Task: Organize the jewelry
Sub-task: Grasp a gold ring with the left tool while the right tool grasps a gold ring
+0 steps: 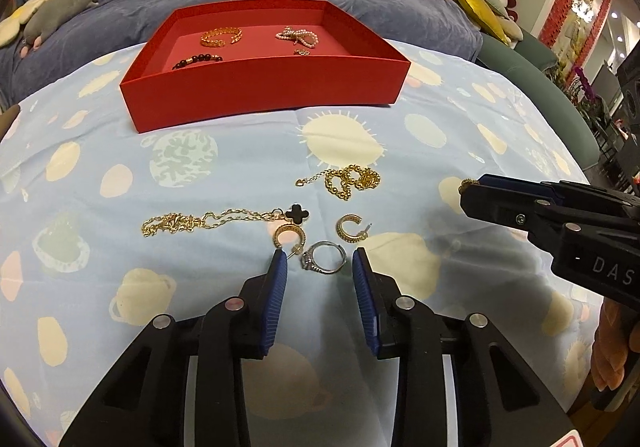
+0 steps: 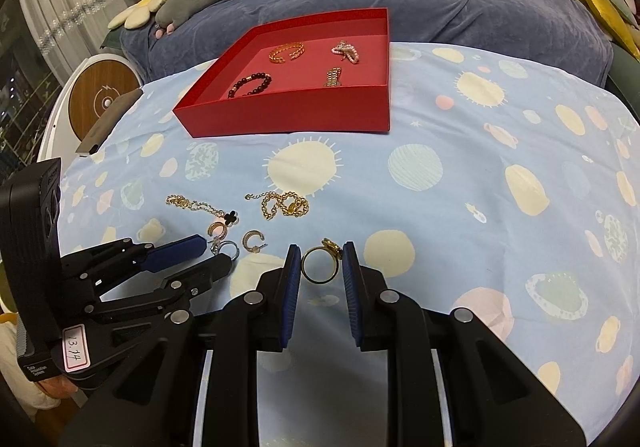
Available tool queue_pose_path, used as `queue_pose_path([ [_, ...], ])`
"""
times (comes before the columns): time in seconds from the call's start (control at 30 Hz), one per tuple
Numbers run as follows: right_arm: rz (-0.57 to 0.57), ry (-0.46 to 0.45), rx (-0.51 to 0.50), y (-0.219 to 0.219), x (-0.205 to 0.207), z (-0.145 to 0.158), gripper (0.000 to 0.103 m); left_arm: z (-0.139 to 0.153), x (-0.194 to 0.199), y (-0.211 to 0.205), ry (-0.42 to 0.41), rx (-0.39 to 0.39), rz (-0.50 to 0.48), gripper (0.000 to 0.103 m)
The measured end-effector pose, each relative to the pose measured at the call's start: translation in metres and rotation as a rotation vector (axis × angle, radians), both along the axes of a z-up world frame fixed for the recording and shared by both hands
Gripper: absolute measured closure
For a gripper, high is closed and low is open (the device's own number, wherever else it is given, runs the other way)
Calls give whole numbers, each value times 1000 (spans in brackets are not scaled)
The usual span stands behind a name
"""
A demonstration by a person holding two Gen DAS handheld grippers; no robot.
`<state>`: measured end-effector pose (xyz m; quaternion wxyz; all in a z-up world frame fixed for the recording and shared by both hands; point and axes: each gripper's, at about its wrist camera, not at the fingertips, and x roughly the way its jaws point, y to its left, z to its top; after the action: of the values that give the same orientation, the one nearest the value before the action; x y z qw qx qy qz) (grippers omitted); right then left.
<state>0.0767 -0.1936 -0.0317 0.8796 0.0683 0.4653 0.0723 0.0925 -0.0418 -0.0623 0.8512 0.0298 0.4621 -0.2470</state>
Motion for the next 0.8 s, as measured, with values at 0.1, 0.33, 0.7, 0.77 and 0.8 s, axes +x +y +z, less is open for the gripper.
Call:
queue_pose_path([
  [0.1, -6, 1, 4, -2, 0, 0, 82, -1, 0, -3, -11, 0, 0, 74],
  [0.33, -10, -1, 8, -5, -1, 0, 82, -3, -1, -7, -38, 19, 0, 94],
  [0.7, -18, -7, 12, -9, -1, 3, 82, 1, -3, -2, -35, 15, 3, 98],
  [0.77, -18, -10, 14, -9, 0, 4, 82, 5, -4, 1, -36, 4, 6, 98],
  [0.8, -18, -11, 14, -8, 0, 5, 82, 8, -5, 3, -36, -5, 7, 98],
])
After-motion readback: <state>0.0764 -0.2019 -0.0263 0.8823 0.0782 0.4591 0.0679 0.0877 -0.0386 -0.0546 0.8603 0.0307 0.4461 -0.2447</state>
